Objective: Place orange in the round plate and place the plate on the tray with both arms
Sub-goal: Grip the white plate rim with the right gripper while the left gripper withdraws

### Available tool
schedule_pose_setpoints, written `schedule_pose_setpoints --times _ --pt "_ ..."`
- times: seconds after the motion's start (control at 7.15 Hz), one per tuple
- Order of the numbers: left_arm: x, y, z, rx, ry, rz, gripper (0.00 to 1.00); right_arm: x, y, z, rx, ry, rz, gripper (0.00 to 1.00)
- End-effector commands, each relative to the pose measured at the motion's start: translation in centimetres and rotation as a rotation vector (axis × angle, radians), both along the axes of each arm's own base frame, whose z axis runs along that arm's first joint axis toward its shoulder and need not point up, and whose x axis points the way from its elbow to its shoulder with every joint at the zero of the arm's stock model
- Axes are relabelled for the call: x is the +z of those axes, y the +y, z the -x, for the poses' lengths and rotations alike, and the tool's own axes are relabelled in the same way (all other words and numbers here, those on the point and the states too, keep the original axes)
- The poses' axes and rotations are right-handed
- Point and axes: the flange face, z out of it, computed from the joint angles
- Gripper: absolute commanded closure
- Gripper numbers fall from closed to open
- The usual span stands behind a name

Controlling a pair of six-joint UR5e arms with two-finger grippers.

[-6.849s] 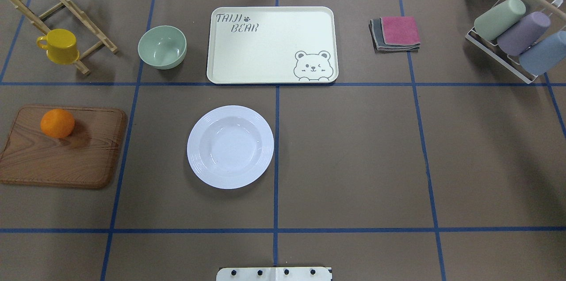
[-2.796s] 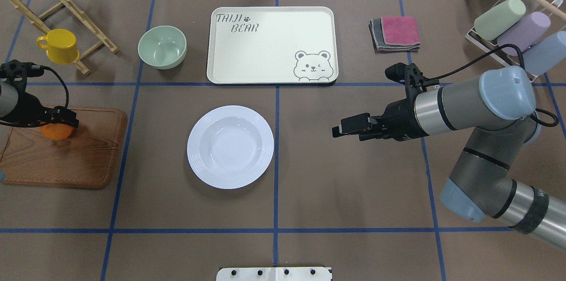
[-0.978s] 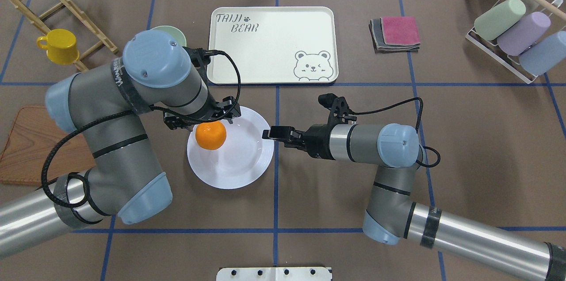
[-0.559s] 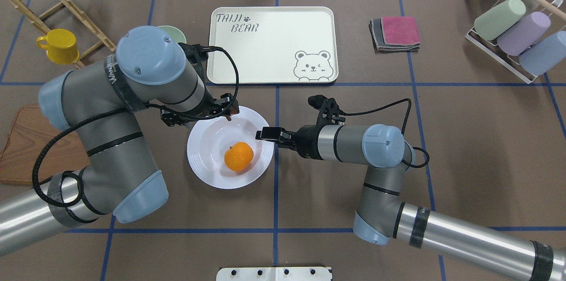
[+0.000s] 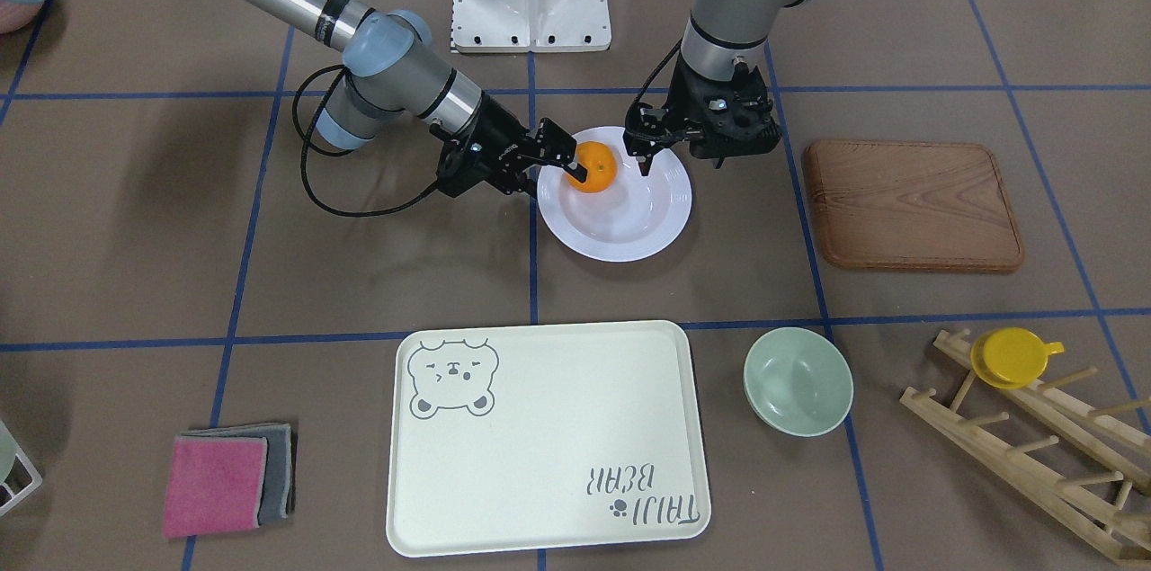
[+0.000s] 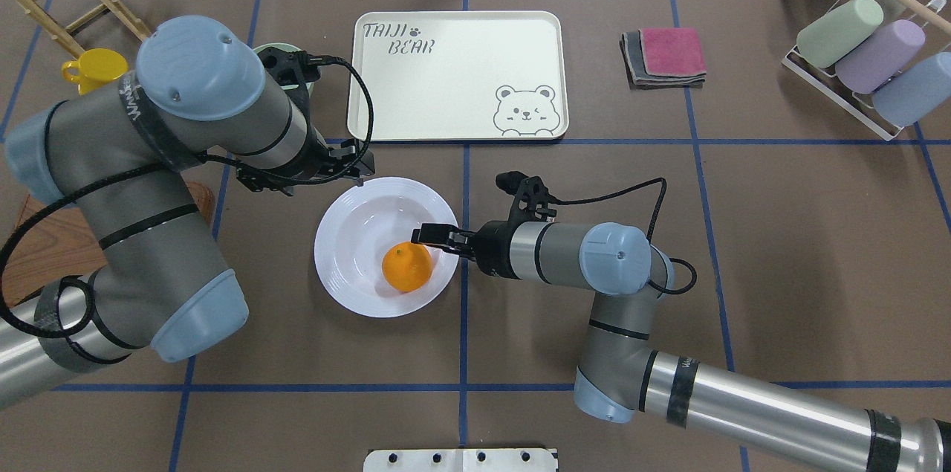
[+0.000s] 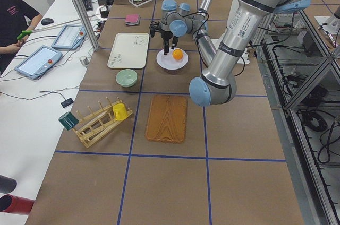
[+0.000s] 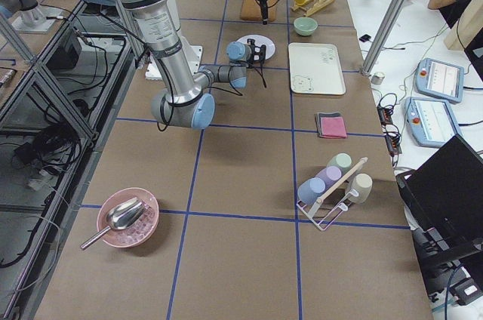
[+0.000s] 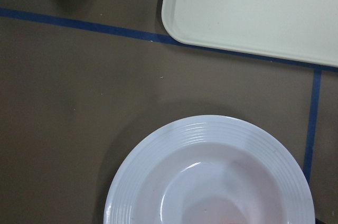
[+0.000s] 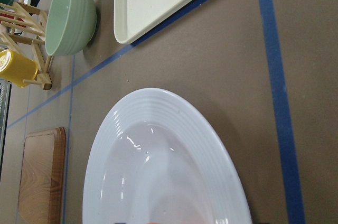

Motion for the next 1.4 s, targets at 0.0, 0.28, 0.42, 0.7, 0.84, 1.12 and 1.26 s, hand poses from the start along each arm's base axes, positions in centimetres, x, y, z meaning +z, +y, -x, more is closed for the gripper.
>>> schedule_pose_setpoints --times 0.0,0.28,0.42,0.7,0.84,1.12,1.26 --pt "0.0 -0.4 0.6 -0.01 0.0 -0.002 0.02 -0.4 0.1 0.0 -0.004 -0.019 -0.001 0.51" --pt "1.3 -0.2 0.9 -0.009 -0.012 0.006 0.02 -0.8 0.0 -0.9 -0.001 -0.074 -0.012 0.61" --pt "1.3 -0.3 1.0 -0.01 -0.013 0.007 0.02 -0.8 0.0 -1.0 0.0 -0.078 -0.011 0.74" --pt "1.3 -0.3 1.1 -0.013 -0.013 0.008 0.02 -1.1 0.0 -1.0 0.0 -0.085 -0.009 0.91" --pt "1.2 -0.5 1.4 -0.018 -0.012 0.006 0.03 -1.3 0.0 -1.2 0.003 -0.096 0.009 0.93" --pt "1.6 -1.0 3.8 0.023 -0.021 -0.062 0.03 -1.8 0.1 -1.7 0.003 -0.15 0.037 0.95" --pt "2.5 -2.0 6.2 0.044 -0.015 -0.068 0.03 -2.1 -0.2 -2.4 0.032 -0.208 0.068 0.95"
